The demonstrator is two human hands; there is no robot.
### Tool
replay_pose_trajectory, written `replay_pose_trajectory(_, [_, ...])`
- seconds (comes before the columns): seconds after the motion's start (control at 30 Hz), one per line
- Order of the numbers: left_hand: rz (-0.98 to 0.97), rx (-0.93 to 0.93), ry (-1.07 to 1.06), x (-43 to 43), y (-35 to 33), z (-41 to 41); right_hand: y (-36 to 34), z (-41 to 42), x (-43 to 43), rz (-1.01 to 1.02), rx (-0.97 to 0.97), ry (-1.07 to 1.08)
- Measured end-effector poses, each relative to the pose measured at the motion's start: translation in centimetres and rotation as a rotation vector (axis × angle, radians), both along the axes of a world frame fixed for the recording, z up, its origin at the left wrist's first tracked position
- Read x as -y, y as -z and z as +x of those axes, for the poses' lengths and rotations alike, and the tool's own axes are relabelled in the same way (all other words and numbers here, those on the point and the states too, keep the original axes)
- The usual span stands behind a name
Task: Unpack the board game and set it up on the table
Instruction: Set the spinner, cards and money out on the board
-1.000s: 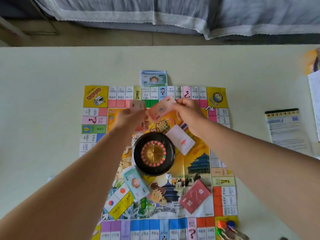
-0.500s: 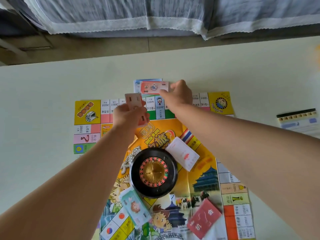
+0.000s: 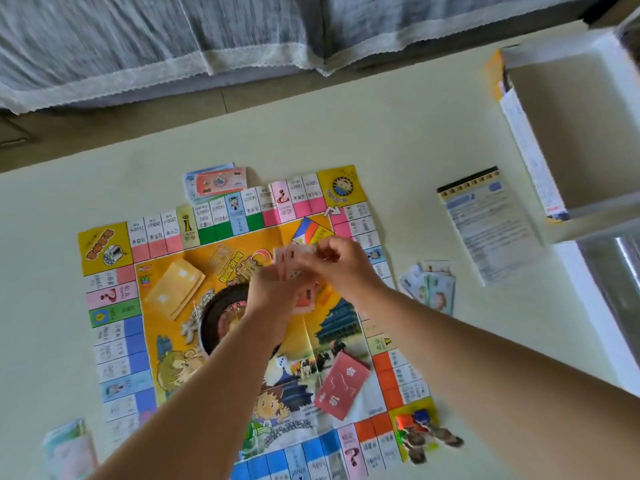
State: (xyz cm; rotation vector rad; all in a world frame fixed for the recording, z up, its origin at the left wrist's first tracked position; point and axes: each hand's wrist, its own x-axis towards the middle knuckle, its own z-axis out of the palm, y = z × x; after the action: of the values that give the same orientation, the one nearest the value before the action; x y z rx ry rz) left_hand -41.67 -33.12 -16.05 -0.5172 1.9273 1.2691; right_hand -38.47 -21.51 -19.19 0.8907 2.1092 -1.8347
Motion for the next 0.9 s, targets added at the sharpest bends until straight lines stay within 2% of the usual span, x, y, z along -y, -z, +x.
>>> replay_pose_trajectory(0.17, [0.042, 0.091, 0.029, -4.5, 0.1, 4.3, 0.1, 5.3, -5.4, 0.1, 0.065, 0.056])
replay_pose_trajectory(0.37, [0.101, 0.116, 0.108, -8.5, 0.0, 8.0, 1.6, 11.3, -13.0, 0.273, 0.283, 0.119])
replay_pose_trajectory(0.47, [0.148, 0.145, 0.12, -9.4, 0.4, 9.1, 1.8, 13.2, -14.7, 0.396, 0.322, 0.131])
replay_pose_trajectory(0.6, [0.207, 0.17, 0.207, -9.3, 0.7, 9.9, 1.4, 13.8, -14.1, 0.55, 0.216, 0.228])
replay_pose_trajectory(0.7, [0.213, 0.174, 0.291, -8.6, 0.4, 10.3, 0.3, 13.2, -11.6, 0.503, -0.002, 0.245])
replay_pose_trajectory(0.77, [0.246, 0.208, 0.309, -7.9, -0.2, 10.6, -0.6, 12.6, -9.3, 0.399, -0.115, 0.14])
replay_pose_trajectory(0.9, [0.173, 0.176, 0.425, -5.4, -0.5, 11.4, -1.1, 12.4, -4.6, 0.359, -0.115, -0.135])
